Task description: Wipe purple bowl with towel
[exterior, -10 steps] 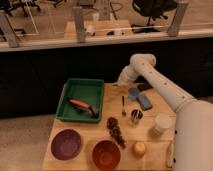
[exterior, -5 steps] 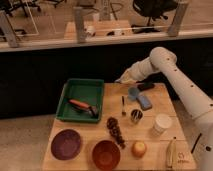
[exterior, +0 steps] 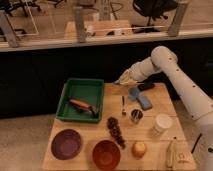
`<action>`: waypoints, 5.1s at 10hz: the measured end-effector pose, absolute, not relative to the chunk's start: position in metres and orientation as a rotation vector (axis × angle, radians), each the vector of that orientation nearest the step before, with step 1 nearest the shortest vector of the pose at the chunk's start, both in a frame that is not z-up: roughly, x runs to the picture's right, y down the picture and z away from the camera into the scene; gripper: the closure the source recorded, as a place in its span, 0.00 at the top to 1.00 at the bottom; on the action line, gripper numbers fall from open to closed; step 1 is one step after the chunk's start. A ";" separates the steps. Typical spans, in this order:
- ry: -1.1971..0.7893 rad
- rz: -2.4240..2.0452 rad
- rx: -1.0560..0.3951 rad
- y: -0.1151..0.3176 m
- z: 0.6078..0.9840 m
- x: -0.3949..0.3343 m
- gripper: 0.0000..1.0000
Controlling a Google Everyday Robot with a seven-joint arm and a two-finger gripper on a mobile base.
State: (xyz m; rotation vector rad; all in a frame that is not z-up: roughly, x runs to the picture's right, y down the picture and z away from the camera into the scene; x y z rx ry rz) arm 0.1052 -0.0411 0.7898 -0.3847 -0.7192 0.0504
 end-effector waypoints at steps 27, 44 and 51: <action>-1.229 -0.939 -0.553 0.191 0.605 -0.122 0.00; -1.195 -1.216 -0.666 0.289 0.646 -0.190 0.00; -1.186 -1.208 -0.716 0.298 0.658 -0.191 0.00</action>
